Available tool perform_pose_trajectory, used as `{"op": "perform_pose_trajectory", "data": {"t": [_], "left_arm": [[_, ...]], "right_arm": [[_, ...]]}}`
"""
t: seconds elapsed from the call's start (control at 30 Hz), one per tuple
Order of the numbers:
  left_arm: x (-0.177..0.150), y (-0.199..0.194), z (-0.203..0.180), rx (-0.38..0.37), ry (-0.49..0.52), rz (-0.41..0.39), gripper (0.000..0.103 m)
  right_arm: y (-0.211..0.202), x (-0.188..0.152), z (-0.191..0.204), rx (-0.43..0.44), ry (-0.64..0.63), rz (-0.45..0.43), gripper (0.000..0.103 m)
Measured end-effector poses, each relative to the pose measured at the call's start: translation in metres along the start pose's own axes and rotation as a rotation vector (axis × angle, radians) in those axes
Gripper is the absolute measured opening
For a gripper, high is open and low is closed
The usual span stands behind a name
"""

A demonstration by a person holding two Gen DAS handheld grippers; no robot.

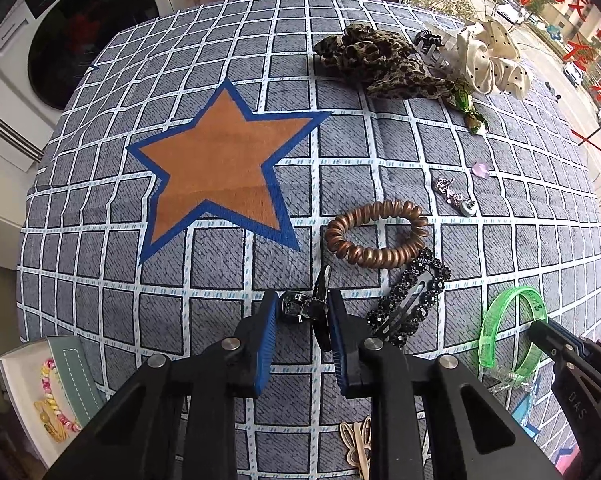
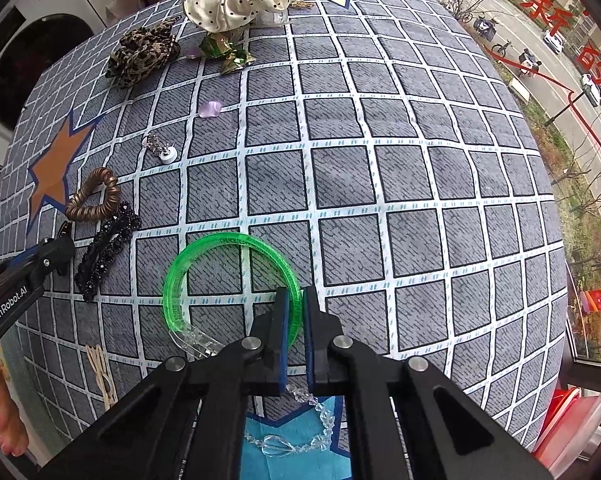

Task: Organize jewelry
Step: 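Grasp the small black claw clip with the left tool while the right grasps the green bangle, then carry the black clip and green bangle over the white tray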

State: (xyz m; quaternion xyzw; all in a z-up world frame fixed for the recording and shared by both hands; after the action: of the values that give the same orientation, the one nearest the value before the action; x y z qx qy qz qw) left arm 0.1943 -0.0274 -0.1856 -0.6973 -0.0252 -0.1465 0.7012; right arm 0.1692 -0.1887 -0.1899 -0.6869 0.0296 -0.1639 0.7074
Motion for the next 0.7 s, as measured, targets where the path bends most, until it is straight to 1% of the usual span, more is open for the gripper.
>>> {"op": "perform_pose_trajectory", "data": {"t": [0.07,0.17,0.33,0.53,0.7], "left_arm": [[-0.004,-0.008,0.002,-0.009,0.0,-0.007,0.032],[-0.015,-0.019,0.004,-0.015,0.014,-0.02,0.032],[-0.038,-0.042,-0.001,-0.02,0.039,-0.029,0.032],[-0.063,-0.06,0.005,-0.033,0.041,-0.025,0.032],[-0.086,-0.076,0.006,-0.033,0.058,-0.03,0.032]], "right_arm": [[-0.005,-0.002,-0.013,0.042,0.026,0.006,0.007],[-0.012,-0.004,-0.021,0.089,0.05,0.007,0.007],[-0.031,-0.013,-0.035,0.133,0.078,0.007,0.007],[-0.058,-0.034,-0.046,0.166,0.081,0.021,0.007],[-0.071,-0.059,-0.042,0.171,0.075,0.039,0.007]]}}
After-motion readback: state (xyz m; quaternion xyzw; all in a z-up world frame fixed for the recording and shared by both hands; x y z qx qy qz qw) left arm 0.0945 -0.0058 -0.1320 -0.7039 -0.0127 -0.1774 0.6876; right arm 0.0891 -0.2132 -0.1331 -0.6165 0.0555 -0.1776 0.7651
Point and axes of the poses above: each gripper's, at about its wrist camera, not at the fingertips, and y roughly the way its jaws point, z to its left, x to its top, the point moved 3 cm from there along y, roughly the way its jaws point, and after that the axes turned 11 degrees about y, right-handed, at the moved point
